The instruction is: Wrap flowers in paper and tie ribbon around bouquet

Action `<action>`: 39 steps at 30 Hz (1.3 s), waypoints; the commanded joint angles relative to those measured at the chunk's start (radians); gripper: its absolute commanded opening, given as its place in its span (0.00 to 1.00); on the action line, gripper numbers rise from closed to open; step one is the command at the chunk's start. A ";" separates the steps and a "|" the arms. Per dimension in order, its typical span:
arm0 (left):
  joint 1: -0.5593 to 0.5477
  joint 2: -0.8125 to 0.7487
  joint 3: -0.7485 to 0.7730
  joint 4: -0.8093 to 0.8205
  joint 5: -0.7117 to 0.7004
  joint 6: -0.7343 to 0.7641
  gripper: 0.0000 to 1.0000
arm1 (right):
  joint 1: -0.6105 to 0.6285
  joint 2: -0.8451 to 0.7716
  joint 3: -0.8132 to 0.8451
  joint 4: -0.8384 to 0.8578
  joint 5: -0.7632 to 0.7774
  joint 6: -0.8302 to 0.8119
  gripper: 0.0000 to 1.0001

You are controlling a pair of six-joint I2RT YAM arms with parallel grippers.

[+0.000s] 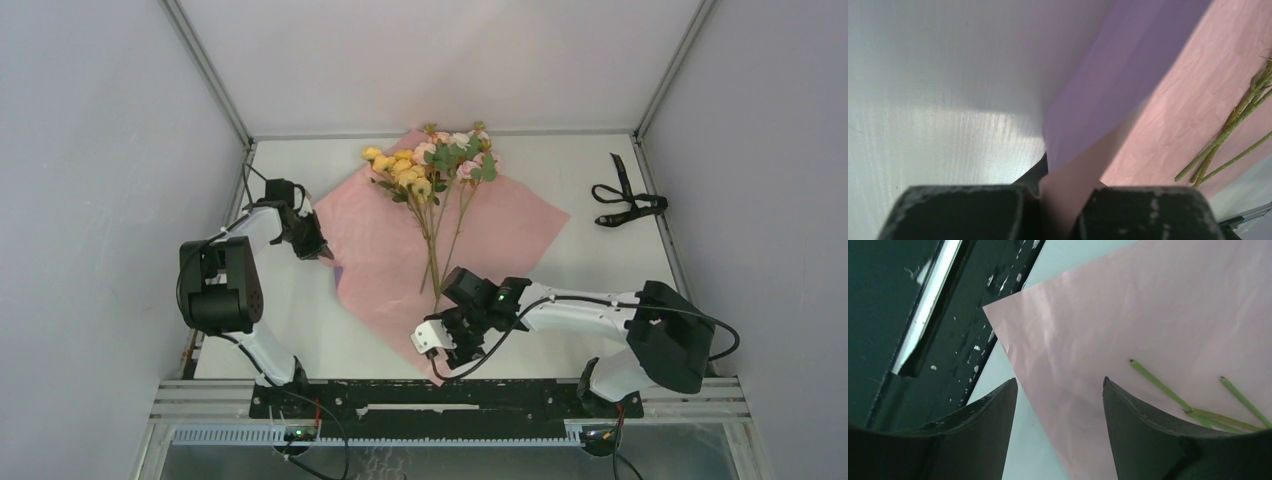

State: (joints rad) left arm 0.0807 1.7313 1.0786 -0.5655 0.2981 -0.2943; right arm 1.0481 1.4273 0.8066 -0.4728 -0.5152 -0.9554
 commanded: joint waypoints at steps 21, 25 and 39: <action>-0.001 -0.053 -0.003 0.013 0.004 0.022 0.04 | 0.058 0.144 0.008 0.063 0.221 -0.092 0.42; -0.002 -0.052 0.002 0.009 -0.008 0.024 0.04 | 0.045 0.111 0.008 0.084 0.221 -0.074 0.11; 0.001 -0.188 0.123 -0.045 -0.191 0.219 0.72 | -0.079 -0.016 0.008 0.128 -0.025 0.037 0.00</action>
State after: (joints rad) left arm 0.0807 1.6989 1.1038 -0.6094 0.1894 -0.1940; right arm 1.0138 1.4536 0.8104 -0.4122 -0.4282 -0.9878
